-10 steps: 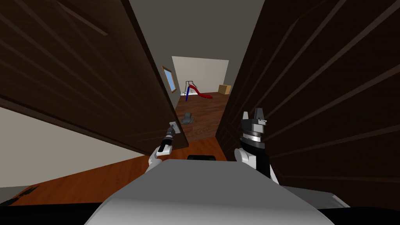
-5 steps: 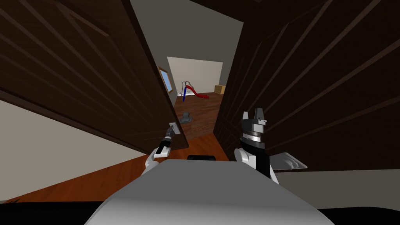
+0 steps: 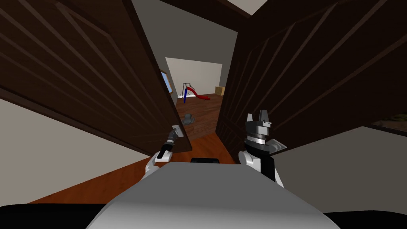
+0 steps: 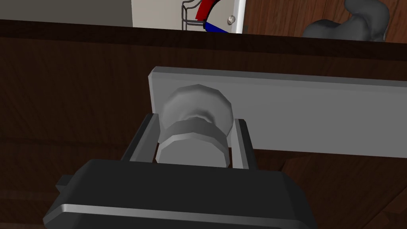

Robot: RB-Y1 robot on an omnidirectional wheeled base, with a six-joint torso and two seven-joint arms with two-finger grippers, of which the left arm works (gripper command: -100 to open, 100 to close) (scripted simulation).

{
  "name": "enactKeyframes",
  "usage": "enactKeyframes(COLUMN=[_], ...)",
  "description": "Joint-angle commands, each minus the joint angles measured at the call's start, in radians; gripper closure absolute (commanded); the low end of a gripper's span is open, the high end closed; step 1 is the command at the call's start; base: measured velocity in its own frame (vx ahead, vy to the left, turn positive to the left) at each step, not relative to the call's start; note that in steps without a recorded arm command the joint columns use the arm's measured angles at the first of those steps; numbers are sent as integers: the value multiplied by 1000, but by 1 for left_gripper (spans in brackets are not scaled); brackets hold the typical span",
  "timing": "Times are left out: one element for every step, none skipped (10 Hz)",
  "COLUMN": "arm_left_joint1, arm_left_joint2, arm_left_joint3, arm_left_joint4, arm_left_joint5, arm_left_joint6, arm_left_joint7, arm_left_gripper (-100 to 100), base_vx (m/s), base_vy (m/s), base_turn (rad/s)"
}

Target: Pull the door open

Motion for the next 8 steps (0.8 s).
enactKeyframes(arm_left_joint1=[19, 32, 52, 64, 80, 88, 78, 97], arm_left_joint2=[16, 28, 45, 57, 71, 78, 66, 85], arm_left_joint3=[-8, -15, -25, -31, -40, -44, -49, -61], arm_left_joint4=[-8, -16, -28, -35, -44, -49, -44, -46], arm_left_joint5=[0, 1, 2, 2, 3, 4, 1, 1], arm_left_joint6=[-14, -23, -37, -46, -57, -62, -56, -76], arm_left_joint7=[12, 21, 35, 43, 54, 60, 53, 68], arm_left_gripper=[100, 100, 100, 100, 100, 100, 100, 100], base_vx=[-184, -211, -236, -260, -231, -206, -96, -155], base_vy=[49, 56, 96, 112, 132, 64, 4, 36], base_turn=[-129, -144, -168, -169, -167, -115, -25, -140])
